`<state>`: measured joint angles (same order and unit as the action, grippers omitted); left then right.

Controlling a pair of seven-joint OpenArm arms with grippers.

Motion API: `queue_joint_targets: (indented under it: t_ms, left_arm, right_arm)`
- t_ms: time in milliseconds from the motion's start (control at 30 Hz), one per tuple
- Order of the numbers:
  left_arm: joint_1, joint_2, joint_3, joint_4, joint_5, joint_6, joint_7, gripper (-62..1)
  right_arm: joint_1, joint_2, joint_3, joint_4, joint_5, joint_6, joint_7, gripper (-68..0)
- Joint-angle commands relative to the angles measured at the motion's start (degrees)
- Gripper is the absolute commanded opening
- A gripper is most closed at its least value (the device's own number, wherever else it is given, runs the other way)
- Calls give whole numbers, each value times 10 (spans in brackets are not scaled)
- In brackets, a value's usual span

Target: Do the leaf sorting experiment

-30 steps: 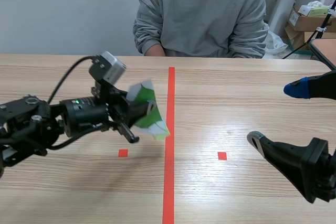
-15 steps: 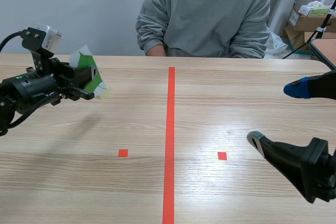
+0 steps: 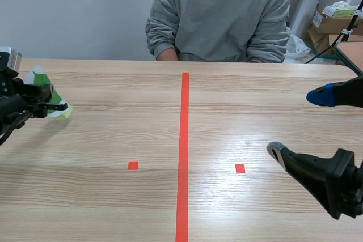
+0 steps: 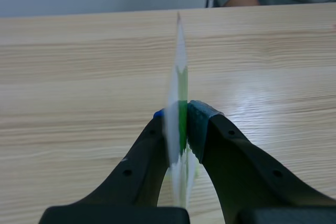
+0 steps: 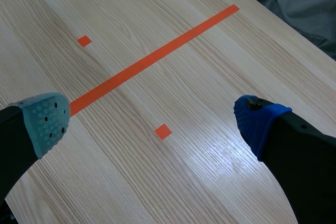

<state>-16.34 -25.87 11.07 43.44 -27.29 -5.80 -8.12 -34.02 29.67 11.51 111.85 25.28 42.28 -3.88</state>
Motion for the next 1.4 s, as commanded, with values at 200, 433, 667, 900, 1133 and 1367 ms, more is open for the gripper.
queue_joint_targets:
  t_ms: [200,433,667,900,1133,1367]
  left_arm:
    - [-36,0,-12,-43,11,57,-24,-567]
    - [-42,0,-12,-69,28,66,-35,-567]
    - [-42,2,-11,-70,59,65,-37,-567]
    - [-41,3,-8,-70,78,66,-26,-567]
    - [-39,3,-8,-70,120,66,-24,-533]
    - [-37,3,-8,-70,121,67,-26,-85]
  right_arm:
    - [1,1,5,2,9,4,9,-20]
    - [1,1,5,2,9,4,9,-20]
    - [1,1,5,2,9,4,11,-20]
    - [1,1,5,2,9,4,11,-20]
    - [1,1,5,2,9,4,11,-20]
    - [1,-11,5,2,9,4,11,-20]
